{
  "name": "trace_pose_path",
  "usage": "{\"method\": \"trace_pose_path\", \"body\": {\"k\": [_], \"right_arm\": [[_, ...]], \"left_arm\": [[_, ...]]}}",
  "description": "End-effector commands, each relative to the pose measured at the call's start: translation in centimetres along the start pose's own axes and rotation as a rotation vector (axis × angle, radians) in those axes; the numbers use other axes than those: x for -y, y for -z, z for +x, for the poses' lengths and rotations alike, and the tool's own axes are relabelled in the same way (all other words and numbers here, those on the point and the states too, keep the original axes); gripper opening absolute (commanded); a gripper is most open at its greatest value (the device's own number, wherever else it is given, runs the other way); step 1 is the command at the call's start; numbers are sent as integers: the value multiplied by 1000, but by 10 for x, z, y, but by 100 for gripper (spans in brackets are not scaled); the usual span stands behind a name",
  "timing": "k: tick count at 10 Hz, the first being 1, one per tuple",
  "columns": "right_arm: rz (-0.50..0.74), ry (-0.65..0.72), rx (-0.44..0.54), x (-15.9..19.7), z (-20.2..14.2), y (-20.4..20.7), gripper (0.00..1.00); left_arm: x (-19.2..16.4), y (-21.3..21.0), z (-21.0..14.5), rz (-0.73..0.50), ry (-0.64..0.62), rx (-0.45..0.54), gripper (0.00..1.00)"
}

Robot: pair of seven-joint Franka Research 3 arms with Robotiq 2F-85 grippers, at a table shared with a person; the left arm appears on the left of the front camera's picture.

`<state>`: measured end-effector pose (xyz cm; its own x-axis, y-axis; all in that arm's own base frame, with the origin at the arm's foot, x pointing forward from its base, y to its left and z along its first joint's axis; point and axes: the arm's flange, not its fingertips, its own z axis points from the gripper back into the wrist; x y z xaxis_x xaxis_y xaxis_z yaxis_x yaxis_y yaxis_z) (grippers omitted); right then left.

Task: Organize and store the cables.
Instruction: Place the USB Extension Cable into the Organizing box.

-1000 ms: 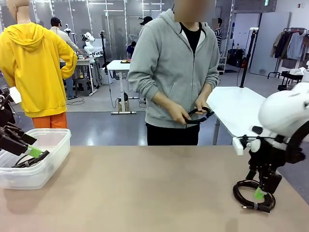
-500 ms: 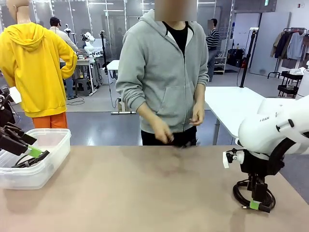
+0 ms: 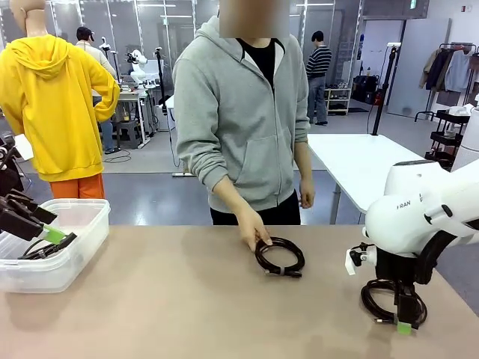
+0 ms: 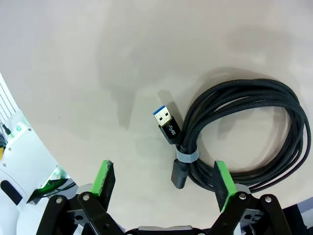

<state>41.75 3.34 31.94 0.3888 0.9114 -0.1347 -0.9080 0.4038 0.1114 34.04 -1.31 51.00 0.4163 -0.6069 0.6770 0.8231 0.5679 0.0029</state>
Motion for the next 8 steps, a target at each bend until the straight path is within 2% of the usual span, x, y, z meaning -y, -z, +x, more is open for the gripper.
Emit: {"method": "trace_pose_path", "body": {"k": [1, 7, 8], "right_arm": [[-19, 14, -31, 7, 9, 2, 100], [12, 12, -12, 13, 13, 21, 100], [2, 21, -4, 14, 12, 22, 74]], "left_arm": [[3, 1, 1, 3, -11, -5, 100], [3, 1, 1, 3, -11, -5, 100], [3, 1, 1, 3, -11, -5, 100]]}}
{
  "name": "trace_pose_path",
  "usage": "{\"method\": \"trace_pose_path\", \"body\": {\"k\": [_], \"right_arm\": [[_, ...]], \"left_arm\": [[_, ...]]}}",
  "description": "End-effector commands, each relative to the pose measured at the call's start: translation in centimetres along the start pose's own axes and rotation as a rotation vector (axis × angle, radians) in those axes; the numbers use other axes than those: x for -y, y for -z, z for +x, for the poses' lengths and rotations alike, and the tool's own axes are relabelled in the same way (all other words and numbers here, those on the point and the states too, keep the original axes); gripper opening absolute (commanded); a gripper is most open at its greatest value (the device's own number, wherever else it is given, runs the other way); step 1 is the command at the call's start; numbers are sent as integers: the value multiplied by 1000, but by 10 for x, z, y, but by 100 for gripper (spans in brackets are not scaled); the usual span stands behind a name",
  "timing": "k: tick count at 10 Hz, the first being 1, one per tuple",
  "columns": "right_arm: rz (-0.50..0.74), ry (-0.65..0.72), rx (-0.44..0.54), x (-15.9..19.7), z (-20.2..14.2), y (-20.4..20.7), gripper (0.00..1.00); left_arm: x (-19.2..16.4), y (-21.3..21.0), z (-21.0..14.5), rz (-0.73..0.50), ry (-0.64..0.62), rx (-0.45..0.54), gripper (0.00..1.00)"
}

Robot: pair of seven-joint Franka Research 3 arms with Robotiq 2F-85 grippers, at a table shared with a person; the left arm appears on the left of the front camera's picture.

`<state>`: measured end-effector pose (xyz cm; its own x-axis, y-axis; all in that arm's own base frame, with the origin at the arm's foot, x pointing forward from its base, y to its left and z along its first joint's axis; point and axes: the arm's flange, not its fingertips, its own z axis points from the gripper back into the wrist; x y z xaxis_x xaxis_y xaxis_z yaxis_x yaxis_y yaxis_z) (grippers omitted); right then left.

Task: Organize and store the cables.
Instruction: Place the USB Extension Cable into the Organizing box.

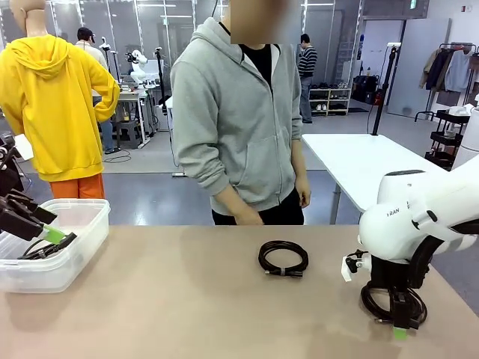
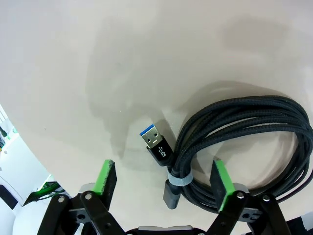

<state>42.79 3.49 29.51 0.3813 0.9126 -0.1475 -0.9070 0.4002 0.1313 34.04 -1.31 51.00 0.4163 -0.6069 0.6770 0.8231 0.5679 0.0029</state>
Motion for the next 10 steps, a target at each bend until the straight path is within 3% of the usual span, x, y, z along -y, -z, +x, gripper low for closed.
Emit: {"method": "trace_pose_path", "body": {"k": [1, 2, 3, 8, 10], "right_arm": [[-27, 19, 13, 1, 2, -2, 43], [-34, 25, 23, 0, 2, -5, 14], [-35, 29, 24, 0, 2, -6, 0], [-52, 29, 20, 3, 5, -12, 0], [-65, 31, 86, -3, 1, -49, 0]], "left_arm": [[3, 1, 1, 3, -11, -5, 100], [3, 1, 1, 3, -11, -5, 100], [3, 1, 1, 3, -11, -5, 100], [3, 1, 1, 3, -11, -5, 100], [3, 1, 1, 3, -11, -5, 100]]}}
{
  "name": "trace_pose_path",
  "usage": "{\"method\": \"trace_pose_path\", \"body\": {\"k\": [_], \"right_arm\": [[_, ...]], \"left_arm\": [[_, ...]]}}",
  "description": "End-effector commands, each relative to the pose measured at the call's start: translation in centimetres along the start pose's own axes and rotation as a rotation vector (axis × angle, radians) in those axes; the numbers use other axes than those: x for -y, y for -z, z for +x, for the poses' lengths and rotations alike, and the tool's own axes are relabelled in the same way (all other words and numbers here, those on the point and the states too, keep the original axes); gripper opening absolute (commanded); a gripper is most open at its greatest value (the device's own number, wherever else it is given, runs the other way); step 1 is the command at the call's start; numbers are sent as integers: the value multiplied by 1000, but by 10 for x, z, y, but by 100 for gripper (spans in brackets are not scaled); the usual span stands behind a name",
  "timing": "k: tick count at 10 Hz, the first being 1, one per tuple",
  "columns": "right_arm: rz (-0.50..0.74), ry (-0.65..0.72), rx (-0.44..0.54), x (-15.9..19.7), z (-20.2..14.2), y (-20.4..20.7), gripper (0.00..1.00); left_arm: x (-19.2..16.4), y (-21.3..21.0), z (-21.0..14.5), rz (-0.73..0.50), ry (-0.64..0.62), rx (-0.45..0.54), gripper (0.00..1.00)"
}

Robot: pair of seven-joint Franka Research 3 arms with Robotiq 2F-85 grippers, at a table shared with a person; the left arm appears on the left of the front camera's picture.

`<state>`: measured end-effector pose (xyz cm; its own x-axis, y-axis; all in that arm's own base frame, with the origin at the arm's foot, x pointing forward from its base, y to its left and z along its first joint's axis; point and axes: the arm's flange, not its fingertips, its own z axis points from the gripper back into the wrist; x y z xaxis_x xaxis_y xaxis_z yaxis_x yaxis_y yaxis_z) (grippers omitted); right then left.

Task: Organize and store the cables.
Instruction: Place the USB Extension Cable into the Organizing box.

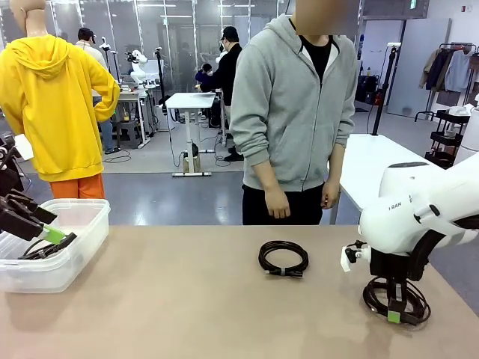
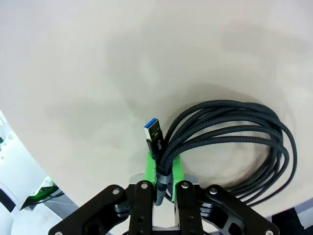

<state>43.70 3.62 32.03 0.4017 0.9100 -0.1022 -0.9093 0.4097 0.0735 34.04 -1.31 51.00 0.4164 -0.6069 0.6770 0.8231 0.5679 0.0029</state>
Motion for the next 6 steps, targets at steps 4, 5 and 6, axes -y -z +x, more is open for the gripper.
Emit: {"method": "trace_pose_path", "body": {"k": [4, 5, 6], "right_arm": [[-43, -41, 50, -21, 28, -107, 13], [-23, -61, 66, -24, 42, -111, 13], [-41, -103, 79, -32, 60, -115, 13]], "left_arm": [[3, 1, 1, 3, -11, -5, 100], [3, 1, 1, 3, -11, -5, 100], [3, 1, 1, 3, -11, -5, 100]]}}
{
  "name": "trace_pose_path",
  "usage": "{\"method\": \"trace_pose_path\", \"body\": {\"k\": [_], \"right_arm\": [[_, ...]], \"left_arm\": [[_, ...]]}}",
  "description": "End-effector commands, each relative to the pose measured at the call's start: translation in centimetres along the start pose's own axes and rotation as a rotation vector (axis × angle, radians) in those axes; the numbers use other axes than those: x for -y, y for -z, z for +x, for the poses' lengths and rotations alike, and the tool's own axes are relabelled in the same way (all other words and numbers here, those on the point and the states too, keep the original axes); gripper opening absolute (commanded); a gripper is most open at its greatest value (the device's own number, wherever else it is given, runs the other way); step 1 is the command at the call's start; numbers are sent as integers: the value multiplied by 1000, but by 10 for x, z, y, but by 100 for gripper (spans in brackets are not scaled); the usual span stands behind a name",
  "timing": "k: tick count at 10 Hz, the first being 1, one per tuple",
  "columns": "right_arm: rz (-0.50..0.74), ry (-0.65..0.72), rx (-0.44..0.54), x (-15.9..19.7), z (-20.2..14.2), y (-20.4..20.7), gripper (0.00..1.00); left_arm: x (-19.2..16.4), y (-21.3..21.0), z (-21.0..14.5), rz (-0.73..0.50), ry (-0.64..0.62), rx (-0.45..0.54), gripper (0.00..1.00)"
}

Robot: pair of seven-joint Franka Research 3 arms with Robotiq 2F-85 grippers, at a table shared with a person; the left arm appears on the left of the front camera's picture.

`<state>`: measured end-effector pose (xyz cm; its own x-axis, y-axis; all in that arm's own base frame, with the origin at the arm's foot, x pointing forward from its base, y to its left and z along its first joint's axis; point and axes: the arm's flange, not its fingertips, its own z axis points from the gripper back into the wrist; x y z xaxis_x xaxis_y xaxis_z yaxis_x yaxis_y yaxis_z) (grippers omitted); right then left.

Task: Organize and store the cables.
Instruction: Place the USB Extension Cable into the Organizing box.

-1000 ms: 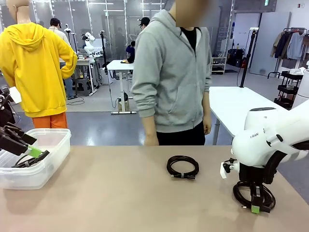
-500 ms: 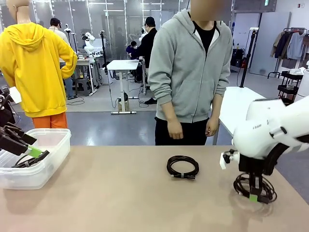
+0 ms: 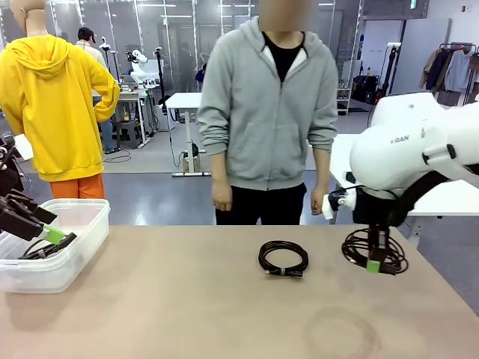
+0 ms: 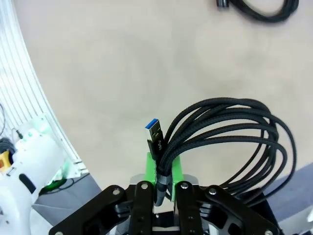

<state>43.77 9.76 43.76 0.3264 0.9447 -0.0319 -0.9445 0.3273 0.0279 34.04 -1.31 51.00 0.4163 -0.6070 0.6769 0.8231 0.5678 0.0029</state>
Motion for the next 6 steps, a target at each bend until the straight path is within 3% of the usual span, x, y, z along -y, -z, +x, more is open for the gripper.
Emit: {"method": "trace_pose_path", "body": {"k": [1, 3, 6], "right_arm": [[-14, -69, 52, -9, 47, 1, 13], [-70, -208, 77, -36, 131, -6, 13], [-67, -345, 103, -67, 216, -1, 13]], "left_arm": [[3, 1, 1, 3, -11, -5, 100], [3, 1, 1, 3, -11, -5, 100], [3, 1, 1, 3, -11, -5, 100]]}}
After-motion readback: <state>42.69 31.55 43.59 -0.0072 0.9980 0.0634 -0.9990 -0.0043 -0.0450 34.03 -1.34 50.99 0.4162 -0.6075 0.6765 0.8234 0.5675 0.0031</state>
